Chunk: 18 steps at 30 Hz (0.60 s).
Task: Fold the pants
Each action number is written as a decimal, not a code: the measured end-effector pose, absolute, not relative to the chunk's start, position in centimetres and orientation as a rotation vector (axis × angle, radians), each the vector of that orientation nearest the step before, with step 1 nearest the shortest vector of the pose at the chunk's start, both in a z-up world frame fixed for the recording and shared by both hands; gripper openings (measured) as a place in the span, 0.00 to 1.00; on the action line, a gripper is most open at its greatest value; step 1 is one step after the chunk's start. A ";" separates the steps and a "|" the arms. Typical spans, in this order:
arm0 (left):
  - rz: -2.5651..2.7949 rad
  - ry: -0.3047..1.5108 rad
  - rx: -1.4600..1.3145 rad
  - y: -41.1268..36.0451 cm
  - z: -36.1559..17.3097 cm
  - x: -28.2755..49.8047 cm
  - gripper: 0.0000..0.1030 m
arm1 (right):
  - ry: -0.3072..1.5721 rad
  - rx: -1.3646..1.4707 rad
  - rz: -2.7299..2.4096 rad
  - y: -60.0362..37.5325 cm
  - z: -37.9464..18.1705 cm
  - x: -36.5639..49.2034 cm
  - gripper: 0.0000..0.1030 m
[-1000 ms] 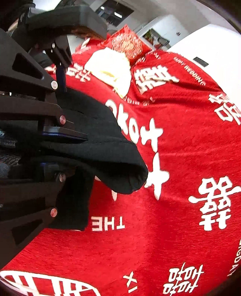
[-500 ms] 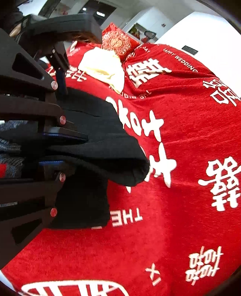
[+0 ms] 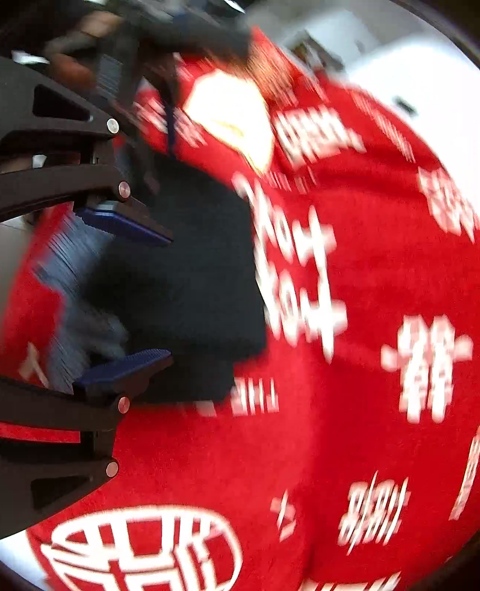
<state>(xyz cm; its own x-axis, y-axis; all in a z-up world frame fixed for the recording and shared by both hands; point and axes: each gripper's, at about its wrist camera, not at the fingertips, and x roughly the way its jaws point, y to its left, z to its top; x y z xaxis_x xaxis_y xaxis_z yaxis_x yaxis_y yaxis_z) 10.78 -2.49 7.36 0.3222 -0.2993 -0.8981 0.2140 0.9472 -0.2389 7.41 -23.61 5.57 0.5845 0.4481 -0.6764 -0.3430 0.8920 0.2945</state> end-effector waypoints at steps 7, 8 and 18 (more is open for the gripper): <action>-0.298 1.204 -0.007 -2.7 6.1 10.1 0.86 | 0.980 0.117 0.559 -20.6 -0.3 7.4 0.59; -0.304 1.198 -0.013 -2.5 6.4 9.9 0.86 | 0.972 0.150 0.559 -20.9 0.6 7.5 0.59; -0.274 1.198 -0.016 -2.0 5.1 9.7 0.87 | 0.864 0.066 0.508 -20.2 6.5 16.8 0.81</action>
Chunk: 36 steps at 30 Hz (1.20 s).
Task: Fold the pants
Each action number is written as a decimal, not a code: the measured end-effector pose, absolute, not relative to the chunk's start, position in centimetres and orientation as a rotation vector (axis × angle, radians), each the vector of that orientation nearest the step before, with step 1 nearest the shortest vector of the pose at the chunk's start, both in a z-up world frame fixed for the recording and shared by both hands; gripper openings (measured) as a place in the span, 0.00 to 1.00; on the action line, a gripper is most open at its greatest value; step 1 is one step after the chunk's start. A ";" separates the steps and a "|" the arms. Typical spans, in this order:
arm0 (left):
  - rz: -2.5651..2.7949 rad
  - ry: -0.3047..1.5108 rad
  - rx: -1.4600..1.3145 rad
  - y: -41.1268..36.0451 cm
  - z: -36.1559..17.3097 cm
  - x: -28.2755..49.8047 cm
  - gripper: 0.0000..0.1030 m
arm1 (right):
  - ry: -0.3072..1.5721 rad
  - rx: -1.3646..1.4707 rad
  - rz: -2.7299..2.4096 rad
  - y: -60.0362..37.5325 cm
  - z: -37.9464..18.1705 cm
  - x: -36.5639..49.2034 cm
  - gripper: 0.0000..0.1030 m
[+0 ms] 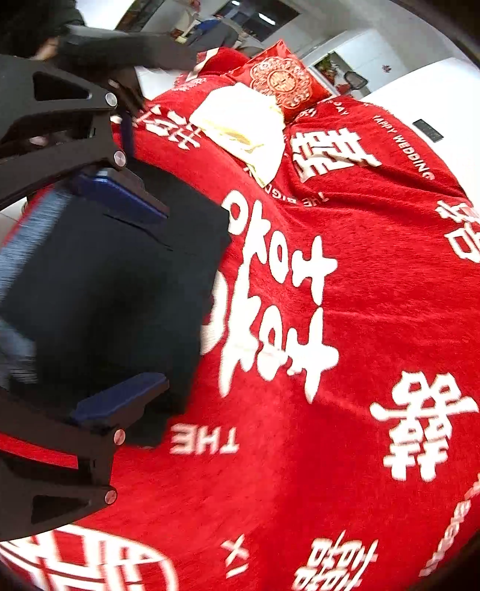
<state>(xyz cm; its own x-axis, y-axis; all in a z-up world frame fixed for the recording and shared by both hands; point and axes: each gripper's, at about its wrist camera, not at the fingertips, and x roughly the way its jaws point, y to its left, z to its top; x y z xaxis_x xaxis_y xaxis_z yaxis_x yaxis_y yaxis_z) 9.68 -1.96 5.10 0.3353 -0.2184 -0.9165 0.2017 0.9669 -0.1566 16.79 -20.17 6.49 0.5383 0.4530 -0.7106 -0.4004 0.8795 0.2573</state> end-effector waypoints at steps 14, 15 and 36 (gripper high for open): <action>-0.254 1.199 -0.251 3.4 7.0 14.8 0.87 | 0.895 -0.060 0.354 -19.5 5.4 11.7 1.00; -0.262 1.197 -0.281 3.6 7.2 16.3 0.87 | 0.929 -0.080 0.359 -19.1 4.4 10.9 1.00; -0.111 1.254 -0.226 5.2 3.1 11.3 0.94 | 0.973 -0.112 0.297 -18.2 0.7 10.9 1.00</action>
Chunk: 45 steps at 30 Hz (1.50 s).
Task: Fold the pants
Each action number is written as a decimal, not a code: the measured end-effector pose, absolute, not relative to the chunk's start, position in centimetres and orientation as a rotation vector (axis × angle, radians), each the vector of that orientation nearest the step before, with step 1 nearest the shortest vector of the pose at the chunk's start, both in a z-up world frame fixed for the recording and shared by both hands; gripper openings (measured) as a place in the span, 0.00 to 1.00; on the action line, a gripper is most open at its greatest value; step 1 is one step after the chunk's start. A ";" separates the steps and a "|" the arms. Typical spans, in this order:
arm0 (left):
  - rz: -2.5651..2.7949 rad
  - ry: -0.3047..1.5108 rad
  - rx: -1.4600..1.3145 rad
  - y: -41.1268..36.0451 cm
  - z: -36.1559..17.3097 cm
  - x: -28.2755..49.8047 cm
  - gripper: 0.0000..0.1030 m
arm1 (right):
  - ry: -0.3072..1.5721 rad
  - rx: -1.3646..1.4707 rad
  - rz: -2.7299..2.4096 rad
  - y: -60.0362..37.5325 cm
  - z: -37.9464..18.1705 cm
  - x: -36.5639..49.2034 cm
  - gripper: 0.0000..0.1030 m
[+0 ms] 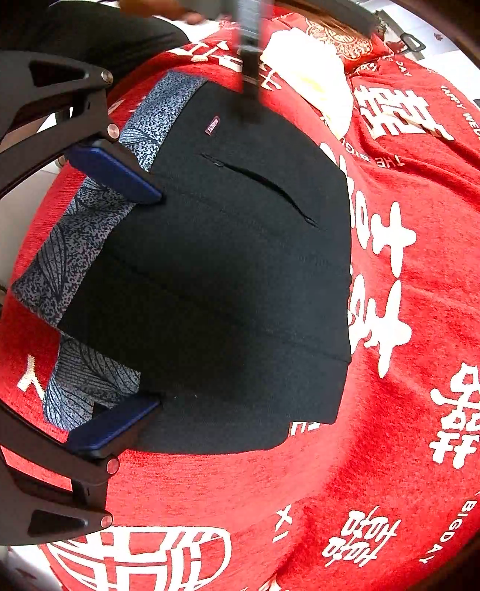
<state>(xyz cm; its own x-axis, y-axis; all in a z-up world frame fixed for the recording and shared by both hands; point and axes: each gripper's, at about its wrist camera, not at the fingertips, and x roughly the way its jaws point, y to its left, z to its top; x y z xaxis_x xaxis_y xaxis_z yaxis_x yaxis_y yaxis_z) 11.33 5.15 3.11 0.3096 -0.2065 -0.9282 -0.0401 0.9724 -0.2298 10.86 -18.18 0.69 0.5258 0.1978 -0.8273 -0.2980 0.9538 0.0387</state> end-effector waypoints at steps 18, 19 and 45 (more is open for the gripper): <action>-0.178 1.253 -0.050 0.4 4.0 9.2 0.95 | 0.987 -0.049 0.254 -20.2 1.6 8.5 1.00; -0.181 1.232 -0.024 0.1 4.6 9.1 0.95 | 0.985 -0.029 0.245 -20.9 1.8 8.2 1.00; -0.152 1.186 0.036 -1.1 6.0 9.2 0.95 | 0.967 0.273 0.173 -29.7 1.5 6.0 1.00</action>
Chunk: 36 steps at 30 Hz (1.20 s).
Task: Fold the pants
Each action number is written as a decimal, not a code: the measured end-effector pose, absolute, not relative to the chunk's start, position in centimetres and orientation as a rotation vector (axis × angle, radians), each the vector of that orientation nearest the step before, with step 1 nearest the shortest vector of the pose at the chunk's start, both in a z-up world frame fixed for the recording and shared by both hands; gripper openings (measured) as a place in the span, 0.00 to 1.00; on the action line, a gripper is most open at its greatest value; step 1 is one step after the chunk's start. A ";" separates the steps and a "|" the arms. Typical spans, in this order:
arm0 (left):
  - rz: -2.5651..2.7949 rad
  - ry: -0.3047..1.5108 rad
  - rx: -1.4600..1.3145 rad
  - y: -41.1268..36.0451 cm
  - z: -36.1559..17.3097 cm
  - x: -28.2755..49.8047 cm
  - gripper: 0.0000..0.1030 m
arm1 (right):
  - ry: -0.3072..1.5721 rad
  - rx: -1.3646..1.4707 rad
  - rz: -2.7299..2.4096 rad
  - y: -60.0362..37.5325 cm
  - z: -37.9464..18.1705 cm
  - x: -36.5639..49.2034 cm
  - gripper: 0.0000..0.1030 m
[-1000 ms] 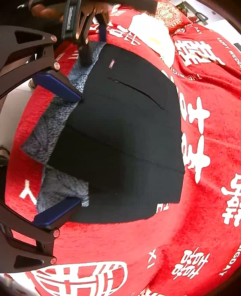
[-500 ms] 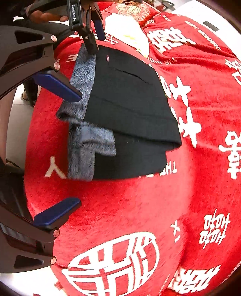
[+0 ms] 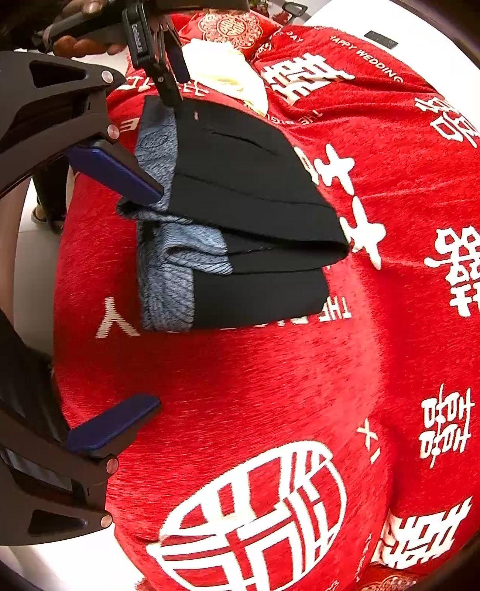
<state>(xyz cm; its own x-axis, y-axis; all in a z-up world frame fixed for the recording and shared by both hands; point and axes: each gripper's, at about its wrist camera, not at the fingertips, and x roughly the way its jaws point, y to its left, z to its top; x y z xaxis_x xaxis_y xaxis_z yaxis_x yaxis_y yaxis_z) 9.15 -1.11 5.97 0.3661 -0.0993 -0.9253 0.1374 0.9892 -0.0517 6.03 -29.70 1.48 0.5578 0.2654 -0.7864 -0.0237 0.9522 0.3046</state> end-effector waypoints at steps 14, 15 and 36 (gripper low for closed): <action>-0.199 1.222 -0.046 0.3 4.5 12.8 0.95 | 1.002 0.255 0.207 -31.0 1.1 8.7 1.00; -0.213 1.230 -0.061 0.4 4.2 13.1 0.95 | 1.004 0.270 0.216 -31.3 1.0 8.9 1.00; -0.330 1.279 -0.304 1.3 0.9 16.1 1.00 | 1.101 0.330 0.492 -27.1 -2.1 16.2 1.00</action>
